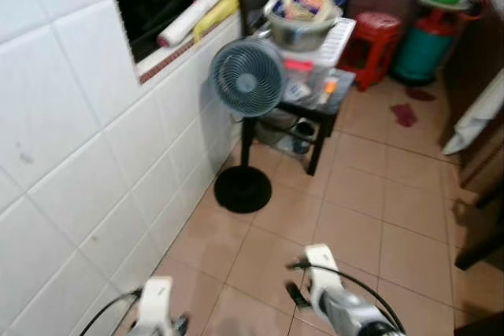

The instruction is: Setting the table

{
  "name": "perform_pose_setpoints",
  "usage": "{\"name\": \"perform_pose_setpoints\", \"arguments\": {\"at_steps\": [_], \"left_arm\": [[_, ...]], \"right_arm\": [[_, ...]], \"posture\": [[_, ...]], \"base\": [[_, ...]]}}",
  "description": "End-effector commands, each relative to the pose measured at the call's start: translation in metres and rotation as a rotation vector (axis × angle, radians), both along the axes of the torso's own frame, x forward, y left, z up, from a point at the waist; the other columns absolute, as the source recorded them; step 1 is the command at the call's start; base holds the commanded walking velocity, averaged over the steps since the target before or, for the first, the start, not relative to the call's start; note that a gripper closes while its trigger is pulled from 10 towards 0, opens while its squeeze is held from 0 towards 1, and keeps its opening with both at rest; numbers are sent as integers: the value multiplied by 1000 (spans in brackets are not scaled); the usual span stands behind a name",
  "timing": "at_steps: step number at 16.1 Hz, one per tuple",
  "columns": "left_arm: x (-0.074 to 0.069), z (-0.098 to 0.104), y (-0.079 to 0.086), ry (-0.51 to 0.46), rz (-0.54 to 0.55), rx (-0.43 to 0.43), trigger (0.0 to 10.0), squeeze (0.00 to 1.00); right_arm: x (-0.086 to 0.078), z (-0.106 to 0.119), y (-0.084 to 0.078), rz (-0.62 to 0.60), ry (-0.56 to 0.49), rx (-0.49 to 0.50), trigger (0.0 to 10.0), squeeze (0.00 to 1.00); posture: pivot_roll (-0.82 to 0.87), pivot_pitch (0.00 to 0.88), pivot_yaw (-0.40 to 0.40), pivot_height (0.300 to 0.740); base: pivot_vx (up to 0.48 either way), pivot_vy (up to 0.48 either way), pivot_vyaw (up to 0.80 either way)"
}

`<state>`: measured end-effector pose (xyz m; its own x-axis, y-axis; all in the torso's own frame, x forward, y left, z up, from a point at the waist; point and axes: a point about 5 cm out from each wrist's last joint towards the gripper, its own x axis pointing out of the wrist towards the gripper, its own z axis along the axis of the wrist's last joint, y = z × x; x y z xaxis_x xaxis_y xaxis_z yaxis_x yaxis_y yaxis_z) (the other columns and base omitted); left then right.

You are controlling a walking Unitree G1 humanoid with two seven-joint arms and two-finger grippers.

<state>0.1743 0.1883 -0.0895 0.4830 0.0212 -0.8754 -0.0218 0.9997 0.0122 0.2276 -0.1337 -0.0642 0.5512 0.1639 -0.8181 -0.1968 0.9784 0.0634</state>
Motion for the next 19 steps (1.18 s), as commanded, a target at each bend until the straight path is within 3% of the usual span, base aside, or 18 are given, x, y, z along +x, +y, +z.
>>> {"name": "perform_pose_setpoints", "arguments": {"at_steps": [1, 4, 6, 8, 10, 12, 14, 15, 16, 19], "left_arm": [[8, 3, -4, -15, -16, 0, 10000, 0], [9, 4, -2, -16, -48, 17, 10000, 0], [14, 7, 2, -22, -124, 52, 10000, 0], [24, 11, -2, -56, -210, 82, 10000, 0], [37, 18, -13, -117, -237, 63, 10000, 0], [48, 25, -18, -176, -246, 40, 10000, 0], [63, 36, -19, -283, -225, 25, 10000, 0], [77, 50, -14, -408, -234, 10, 10000, 0], [79, 53, -13, -436, -246, 11, 10000, 0], [96, 84, 8, -640, -221, 23, 10000, 0]], "right_arm": [[-1, -1, 1, -1, 12, 3, 10000, 0], [1, 1, -1, -67, 3, 38, 10000, 0], [-2, -1, -7, -121, -2, 48, 10000, 0], [-7, -4, -16, -159, 2, 50, 10000, 0], [-2, 1, -31, -189, -60, 45, 10000, 0], [8, 8, -36, -187, -128, 51, 10000, 0], [19, 19, -44, -212, -212, 97, 10000, 0], [29, 30, -50, -166, -296, 126, 10000, 0], [31, 34, -52, -143, -315, 135, 10000, 0], [48, 55, -48, -42, -434, 193, 10000, 0]], "posture": [[108, 0, -48, 740], [84, 0, -15, 740], [18, 0, 45, 740], [-23, 0, 68, 740], [-63, 0, 90, 740], [-84, 0, 92, 740], [-90, 0, 58, 740], [-82, 0, 41, 740], [-80, 0, 30, 740], [-8, 0, 5, 740]], "base": [[0, 0, 0], [0, 0, 0], [0, 0, 0], [0, 0, 0], [0, 0, 0], [0, 0, 0], [0, 0, 0], [0, 0, 0], [0, 0, 0], [0, 0, 0]]}}
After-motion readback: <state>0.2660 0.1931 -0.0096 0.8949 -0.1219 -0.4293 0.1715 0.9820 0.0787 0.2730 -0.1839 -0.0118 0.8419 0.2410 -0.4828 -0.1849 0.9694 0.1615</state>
